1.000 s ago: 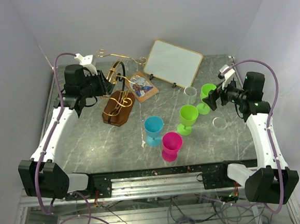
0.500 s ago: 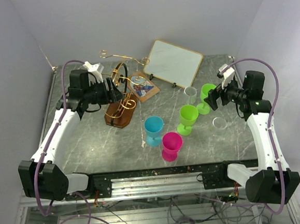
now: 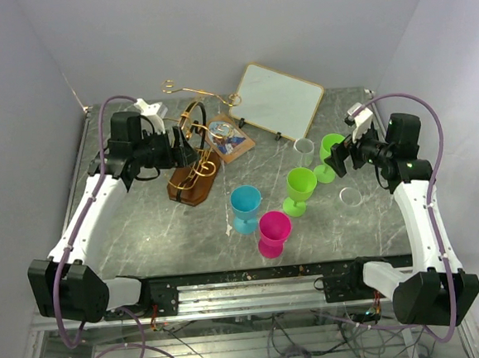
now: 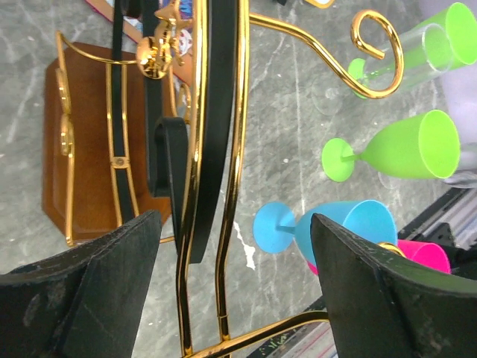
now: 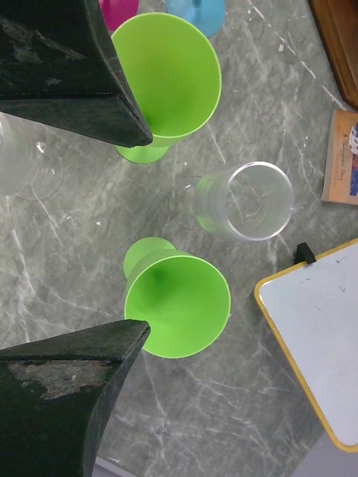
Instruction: Place the wine glass upside down on the wine glass rack
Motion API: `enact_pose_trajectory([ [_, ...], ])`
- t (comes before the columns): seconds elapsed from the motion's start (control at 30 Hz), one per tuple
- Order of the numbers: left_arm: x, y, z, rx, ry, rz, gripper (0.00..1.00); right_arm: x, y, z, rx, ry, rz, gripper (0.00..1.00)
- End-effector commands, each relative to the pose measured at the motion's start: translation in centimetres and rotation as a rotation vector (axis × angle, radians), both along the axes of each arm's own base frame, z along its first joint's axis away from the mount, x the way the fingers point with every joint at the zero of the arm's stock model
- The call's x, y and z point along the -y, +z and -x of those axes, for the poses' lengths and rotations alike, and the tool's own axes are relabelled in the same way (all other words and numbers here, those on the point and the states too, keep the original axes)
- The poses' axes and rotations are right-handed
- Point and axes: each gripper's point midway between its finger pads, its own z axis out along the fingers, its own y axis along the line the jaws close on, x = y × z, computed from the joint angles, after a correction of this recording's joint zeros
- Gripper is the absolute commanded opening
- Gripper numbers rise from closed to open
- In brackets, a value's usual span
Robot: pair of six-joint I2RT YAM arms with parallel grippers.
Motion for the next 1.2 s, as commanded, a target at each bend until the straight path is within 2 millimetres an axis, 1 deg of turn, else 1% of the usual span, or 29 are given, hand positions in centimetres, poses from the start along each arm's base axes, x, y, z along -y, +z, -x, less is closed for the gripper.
enact_pose_trajectory([
  [0.0,-1.5,0.9,0.7,0.039,0.015,-0.109,0.92,-0.2,0.3,0.1,0.012,-0.001,0.005,1.00],
  [0.17,-2.4,1.3,-0.5,0.089,0.023,-0.177,0.96,-0.2,0.2,0.0,0.012,-0.002,0.002,1.00],
  [0.27,-2.3,1.3,-1.0,0.105,0.002,-0.195,1.00,-0.3,0.0,0.0,0.010,-0.001,0.003,1.00],
  [0.5,-1.9,2.5,-2.2,0.193,-0.042,-0.209,1.00,-0.2,-0.2,-0.3,0.014,-0.004,0.011,1.00],
  [0.63,-1.4,3.7,-2.4,0.253,-0.075,-0.197,0.98,-0.3,-0.4,-0.4,0.007,-0.002,0.014,1.00],
  [0.67,-1.3,4.2,-2.5,0.273,-0.079,-0.194,0.98,-0.2,-1.2,-0.3,-0.009,-0.003,0.014,1.00],
  [0.7,-1.3,4.6,-2.5,0.291,-0.080,-0.192,0.97,-0.3,-1.5,-0.2,-0.015,-0.001,0.013,1.00],
  [0.83,-1.3,5.6,-2.7,0.345,-0.078,-0.191,0.96,-0.4,-2.0,-0.2,-0.023,0.001,0.012,1.00],
  [1.17,-1.1,7.2,-2.6,0.399,-0.084,-0.176,0.97,-0.4,-1.9,0.1,-0.017,0.004,0.022,1.00],
])
